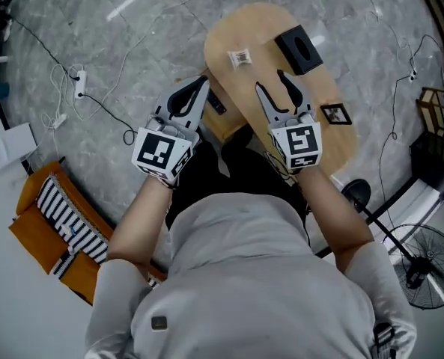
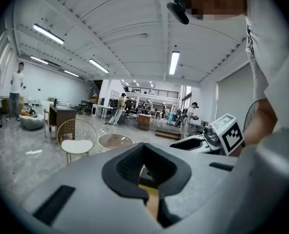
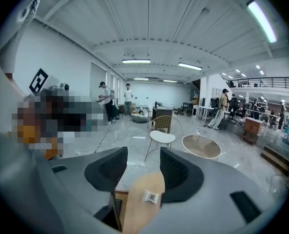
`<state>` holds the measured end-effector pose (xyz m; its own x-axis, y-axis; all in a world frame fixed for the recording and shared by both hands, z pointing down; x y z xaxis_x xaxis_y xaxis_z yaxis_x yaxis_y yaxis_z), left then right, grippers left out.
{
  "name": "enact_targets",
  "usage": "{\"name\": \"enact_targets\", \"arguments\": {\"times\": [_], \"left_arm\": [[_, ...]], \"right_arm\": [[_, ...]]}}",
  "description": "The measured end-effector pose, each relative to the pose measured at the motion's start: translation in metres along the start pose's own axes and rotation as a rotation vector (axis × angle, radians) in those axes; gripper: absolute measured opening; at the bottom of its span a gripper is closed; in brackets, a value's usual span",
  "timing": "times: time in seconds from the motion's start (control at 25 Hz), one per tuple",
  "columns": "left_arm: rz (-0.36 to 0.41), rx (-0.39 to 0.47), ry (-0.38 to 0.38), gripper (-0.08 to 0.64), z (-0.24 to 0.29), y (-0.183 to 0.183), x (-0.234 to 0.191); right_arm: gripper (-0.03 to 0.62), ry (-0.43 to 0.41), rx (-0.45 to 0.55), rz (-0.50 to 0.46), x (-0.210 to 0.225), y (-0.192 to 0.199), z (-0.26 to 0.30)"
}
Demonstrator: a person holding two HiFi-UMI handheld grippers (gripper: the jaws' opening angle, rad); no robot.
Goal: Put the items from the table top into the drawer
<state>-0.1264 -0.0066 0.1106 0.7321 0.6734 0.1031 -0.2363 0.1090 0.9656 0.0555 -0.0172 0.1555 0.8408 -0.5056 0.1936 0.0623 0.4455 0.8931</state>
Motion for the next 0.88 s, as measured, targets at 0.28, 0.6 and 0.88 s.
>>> {"name": "enact_targets", "arguments": {"times": [0.28,0.6,0.88], "left_arm": [[0.052,0.079,0.02,0.009,-0.021,-0.082,0.038],[0.068,0.124,0.013,0.009,-0.045,-0.115,0.06],[0.082,0.168,0.018,0.009,-0.062,-0.129,0.037]], "right_arm": [[0.215,-0.014,0.121,0.007,-0.002,-0.069,-0.087],[0.215,-0.022,0.174,0.013,-0.016,-0.085,-0.137],[0.215,-0.014,0.208,-0.012,-0.043,-0.109,-0.125]]}}
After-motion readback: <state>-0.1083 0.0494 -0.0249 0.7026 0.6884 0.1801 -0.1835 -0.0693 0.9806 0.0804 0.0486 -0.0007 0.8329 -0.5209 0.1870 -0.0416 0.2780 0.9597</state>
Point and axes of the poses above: the fingertips, and each gripper's own axes: z forward along the fingers, x to its right, y out of its underside, the point moved 5 cm from there along -z, backward along the fingers, and after that the axes turned 15 degrees about z, right-handed, at the moved point
